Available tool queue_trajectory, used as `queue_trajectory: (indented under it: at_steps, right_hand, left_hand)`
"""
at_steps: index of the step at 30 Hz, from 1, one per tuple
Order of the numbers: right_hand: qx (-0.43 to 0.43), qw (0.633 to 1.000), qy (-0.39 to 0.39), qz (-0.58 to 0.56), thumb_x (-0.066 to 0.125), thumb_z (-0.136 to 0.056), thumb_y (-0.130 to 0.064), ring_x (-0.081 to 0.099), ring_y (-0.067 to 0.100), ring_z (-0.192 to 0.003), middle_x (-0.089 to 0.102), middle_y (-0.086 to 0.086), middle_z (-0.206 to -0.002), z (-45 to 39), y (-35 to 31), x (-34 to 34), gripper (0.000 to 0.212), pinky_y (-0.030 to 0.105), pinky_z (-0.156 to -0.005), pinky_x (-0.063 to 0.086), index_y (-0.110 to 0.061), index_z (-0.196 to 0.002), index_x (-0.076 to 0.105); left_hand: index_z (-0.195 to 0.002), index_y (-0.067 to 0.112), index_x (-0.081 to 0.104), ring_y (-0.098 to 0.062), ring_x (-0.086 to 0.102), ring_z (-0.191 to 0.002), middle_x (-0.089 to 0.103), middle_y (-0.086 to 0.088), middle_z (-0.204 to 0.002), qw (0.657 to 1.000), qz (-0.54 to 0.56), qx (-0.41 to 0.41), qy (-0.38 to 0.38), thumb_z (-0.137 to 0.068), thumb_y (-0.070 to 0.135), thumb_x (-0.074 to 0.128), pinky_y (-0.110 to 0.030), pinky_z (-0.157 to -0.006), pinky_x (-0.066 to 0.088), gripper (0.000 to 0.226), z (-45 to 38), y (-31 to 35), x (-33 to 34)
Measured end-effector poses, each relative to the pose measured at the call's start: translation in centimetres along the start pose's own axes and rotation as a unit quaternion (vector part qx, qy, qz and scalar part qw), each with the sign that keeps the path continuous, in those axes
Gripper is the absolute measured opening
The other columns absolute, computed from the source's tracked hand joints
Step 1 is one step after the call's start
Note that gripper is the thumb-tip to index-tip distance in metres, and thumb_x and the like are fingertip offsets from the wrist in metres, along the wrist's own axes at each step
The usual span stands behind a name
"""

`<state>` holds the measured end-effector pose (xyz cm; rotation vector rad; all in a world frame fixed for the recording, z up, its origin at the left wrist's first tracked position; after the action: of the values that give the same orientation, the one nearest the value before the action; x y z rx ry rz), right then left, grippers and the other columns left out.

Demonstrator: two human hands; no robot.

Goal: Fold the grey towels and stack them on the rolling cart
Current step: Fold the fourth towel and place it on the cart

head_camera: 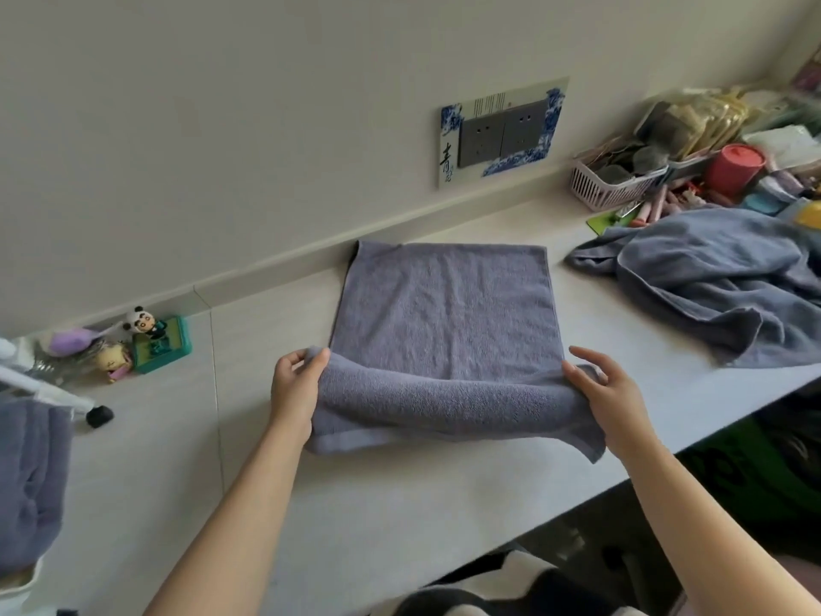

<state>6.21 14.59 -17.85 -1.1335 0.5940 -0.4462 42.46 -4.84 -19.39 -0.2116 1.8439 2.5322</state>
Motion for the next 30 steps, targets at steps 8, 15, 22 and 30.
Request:
queue_trajectory:
  at_steps: [8,15,22,30]
  right_hand:
    - [0.100,0.992,-0.064,-0.038,0.068,-0.083,-0.037,0.058,0.020,-0.111,0.061,0.007,-0.123,-8.6,1.3,1.1,0.040,0.042,-0.101,0.045,-0.032,-0.122,0.057]
    - [0.065,0.985,-0.153,0.052,0.067,-0.085,-0.014,0.058,0.018,-0.098,0.065,0.006,-0.106,-10.0,0.7,1.5,0.022,0.021,-0.080,0.049,-0.019,-0.106,0.068]
    - [0.217,0.898,-0.116,-0.366,0.035,-0.095,-0.049,0.071,0.018,-0.074,0.073,0.010,-0.083,-12.7,-0.7,3.0,0.053,0.028,-0.063,0.059,-0.001,-0.108,0.051]
    - [0.219,0.938,-0.084,-0.256,0.047,-0.097,-0.024,0.066,0.023,-0.087,0.055,0.019,-0.123,-14.9,1.0,4.0,0.033,0.026,-0.065,0.059,-0.006,-0.124,0.042]
  left_hand:
    - [-0.140,0.002,0.036,-0.030,0.043,-0.131,0.041,-0.018,-0.145,0.984,-0.047,-0.151,-0.076,-0.081,0.031,0.067,-0.043,-0.110,0.033,0.072,-8.4,-1.6,4.2]
    - [-0.138,0.014,0.046,-0.022,0.053,-0.118,0.049,-0.009,-0.137,0.980,-0.093,-0.090,-0.149,-0.096,0.011,0.050,-0.030,-0.098,0.043,0.042,-8.4,0.6,6.5]
    - [-0.094,0.004,0.061,-0.022,0.070,-0.072,0.069,-0.017,-0.080,0.940,0.227,-0.240,-0.089,-0.100,0.031,0.038,-0.029,-0.065,0.056,0.036,-10.0,1.4,8.6]
    - [-0.101,0.003,0.054,-0.017,0.066,-0.087,0.062,-0.019,-0.109,0.967,0.012,-0.212,-0.141,-0.092,0.000,0.036,-0.018,-0.058,0.049,0.020,-11.9,0.1,10.4]
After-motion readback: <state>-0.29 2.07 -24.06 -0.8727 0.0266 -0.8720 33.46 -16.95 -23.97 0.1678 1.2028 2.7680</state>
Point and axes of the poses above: each hand's wrist, its own z-axis away from the middle knuckle, its own x-axis out of the palm, y = z × x, the point moved 6 cm from there along -z, towards the middle knuckle
